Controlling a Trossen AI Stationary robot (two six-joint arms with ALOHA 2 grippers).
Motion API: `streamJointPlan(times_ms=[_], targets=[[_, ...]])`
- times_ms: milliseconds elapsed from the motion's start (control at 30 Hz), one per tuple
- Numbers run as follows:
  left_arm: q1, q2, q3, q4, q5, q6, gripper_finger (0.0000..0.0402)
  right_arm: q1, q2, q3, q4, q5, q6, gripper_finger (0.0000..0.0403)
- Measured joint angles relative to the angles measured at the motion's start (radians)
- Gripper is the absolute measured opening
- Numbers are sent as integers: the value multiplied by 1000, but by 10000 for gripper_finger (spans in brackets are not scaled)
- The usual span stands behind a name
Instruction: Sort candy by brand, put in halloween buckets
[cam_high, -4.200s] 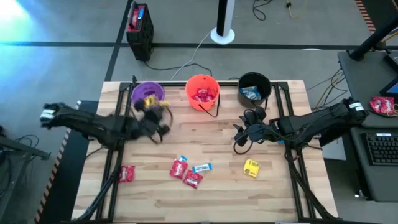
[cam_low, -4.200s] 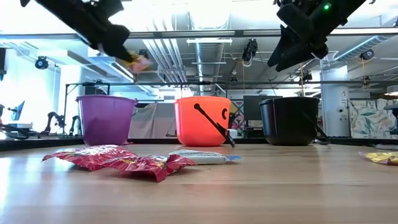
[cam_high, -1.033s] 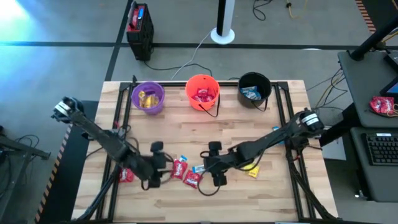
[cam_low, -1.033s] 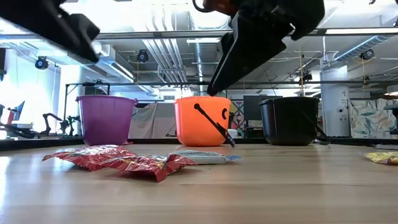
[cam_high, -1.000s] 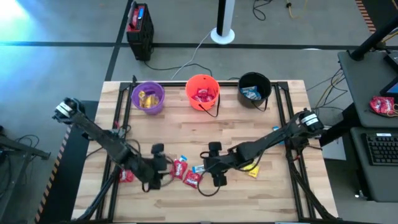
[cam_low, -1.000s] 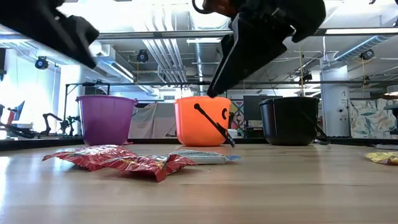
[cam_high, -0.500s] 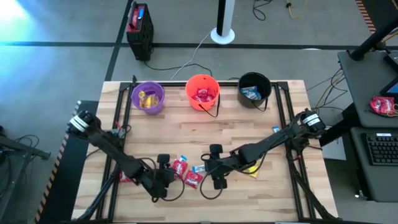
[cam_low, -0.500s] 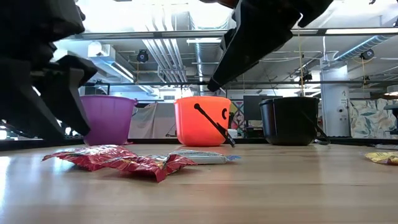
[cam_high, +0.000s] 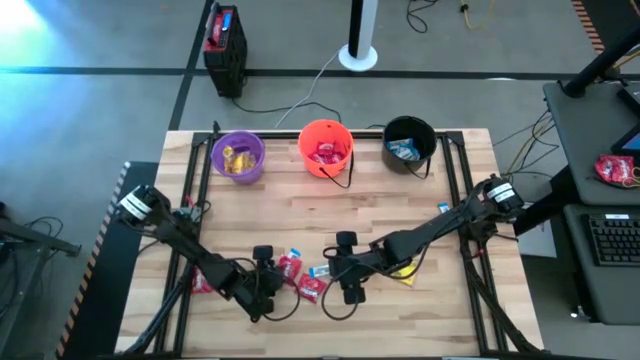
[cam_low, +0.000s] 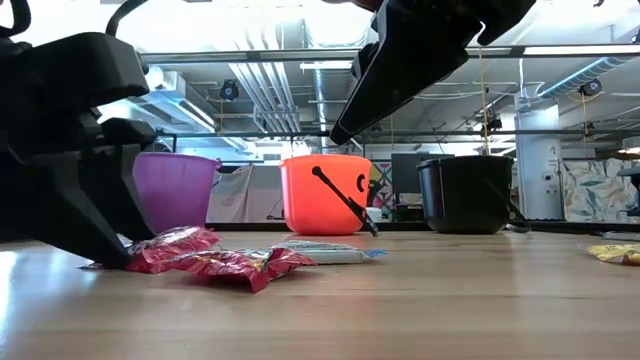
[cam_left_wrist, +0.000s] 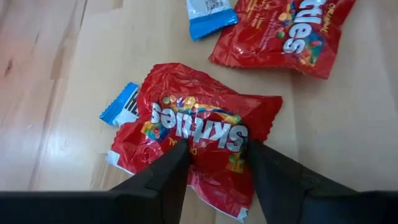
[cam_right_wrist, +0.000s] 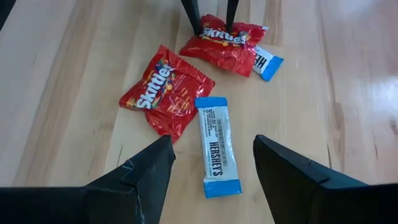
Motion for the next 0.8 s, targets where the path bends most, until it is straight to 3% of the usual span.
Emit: streamJointPlan(times_ms=[267, 500, 800], targets=[[-2, 0, 0, -8, -4, 1, 30, 0, 0, -1, 0, 0, 0, 215], [-9, -45, -4, -20, 9, 29, 21, 0, 0, -11, 7, 22, 3, 215], [-14, -224, -4, -15, -110, 159, 13, 0, 0, -32, 153, 54, -91, 215]])
